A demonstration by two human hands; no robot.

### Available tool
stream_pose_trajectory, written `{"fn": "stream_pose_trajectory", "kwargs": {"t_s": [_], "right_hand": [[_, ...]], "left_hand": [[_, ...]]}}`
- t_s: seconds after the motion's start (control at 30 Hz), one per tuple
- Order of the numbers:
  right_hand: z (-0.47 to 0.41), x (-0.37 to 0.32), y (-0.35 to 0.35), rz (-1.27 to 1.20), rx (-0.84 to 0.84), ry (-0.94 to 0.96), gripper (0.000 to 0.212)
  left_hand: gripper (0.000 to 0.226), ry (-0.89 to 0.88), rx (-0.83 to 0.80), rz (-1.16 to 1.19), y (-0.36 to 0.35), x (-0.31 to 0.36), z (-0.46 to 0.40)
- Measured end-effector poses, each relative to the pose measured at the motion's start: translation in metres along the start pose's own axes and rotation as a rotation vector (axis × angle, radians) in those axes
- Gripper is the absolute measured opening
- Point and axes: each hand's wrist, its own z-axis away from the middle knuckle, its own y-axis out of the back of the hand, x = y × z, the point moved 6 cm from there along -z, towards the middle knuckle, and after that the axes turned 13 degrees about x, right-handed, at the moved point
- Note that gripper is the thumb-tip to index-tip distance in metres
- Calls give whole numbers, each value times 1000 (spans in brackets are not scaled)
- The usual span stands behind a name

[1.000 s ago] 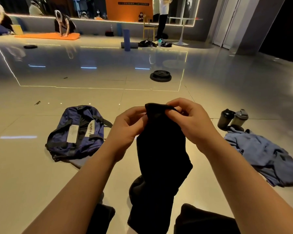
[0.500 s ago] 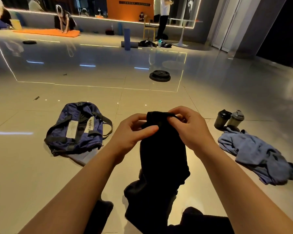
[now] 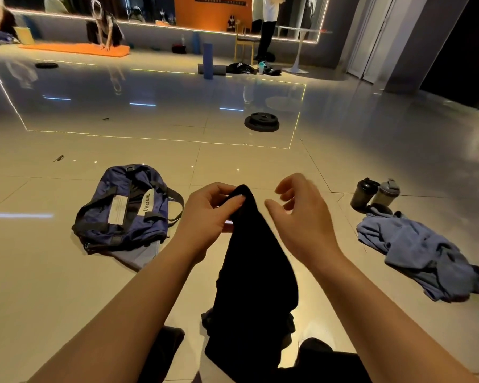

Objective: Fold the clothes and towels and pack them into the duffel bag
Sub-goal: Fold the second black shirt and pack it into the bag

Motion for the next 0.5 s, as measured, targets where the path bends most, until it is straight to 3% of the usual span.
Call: {"fn": "stream_pose_trajectory", "kwargs": {"t_s": [0.13, 0.23, 0.5], "right_hand": [[27, -10, -25, -111, -206, -100, 26], [34, -9, -43, -44, -236, -109, 36], [26, -10, -48, -12, -181, -68, 9]], "left_hand": [[12, -23, 40, -29, 3, 2, 1], [13, -49, 78, -67, 8, 3, 0], [3, -29, 91, -62, 16, 1, -5]]}}
